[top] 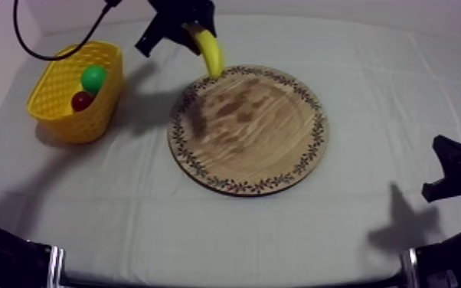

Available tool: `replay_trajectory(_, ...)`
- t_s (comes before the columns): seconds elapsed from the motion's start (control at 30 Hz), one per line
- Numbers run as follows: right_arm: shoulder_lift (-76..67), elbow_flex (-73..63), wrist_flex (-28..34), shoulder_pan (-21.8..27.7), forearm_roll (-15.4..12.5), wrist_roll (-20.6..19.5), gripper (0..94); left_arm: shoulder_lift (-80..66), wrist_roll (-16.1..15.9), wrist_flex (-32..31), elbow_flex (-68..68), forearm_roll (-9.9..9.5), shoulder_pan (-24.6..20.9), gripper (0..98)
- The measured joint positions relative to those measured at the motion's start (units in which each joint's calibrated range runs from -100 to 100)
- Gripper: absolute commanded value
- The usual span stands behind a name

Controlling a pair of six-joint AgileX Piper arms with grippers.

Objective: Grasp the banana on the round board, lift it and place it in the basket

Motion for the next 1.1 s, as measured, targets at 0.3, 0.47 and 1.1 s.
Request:
replay_trajectory(0.3, 0.0, 0.0, 0.0, 0.0, 0.0, 0.0, 0.2, -4.7, -7.3, -0.2, 7.1, -1.81, -6.2, 23.0)
replay_trajectory(0.47, 0.0, 0.0, 0.0, 0.0, 0.0, 0.0, 0.2, -7.1, -12.2, -0.3, 10.7, -2.96, -10.4, 24.9)
replay_trajectory(1.1, 0.0, 0.0, 0.0, 0.0, 0.0, 0.0, 0.2, -13.8, -33.1, 2.3, 20.1, -7.41, -24.7, 26.0)
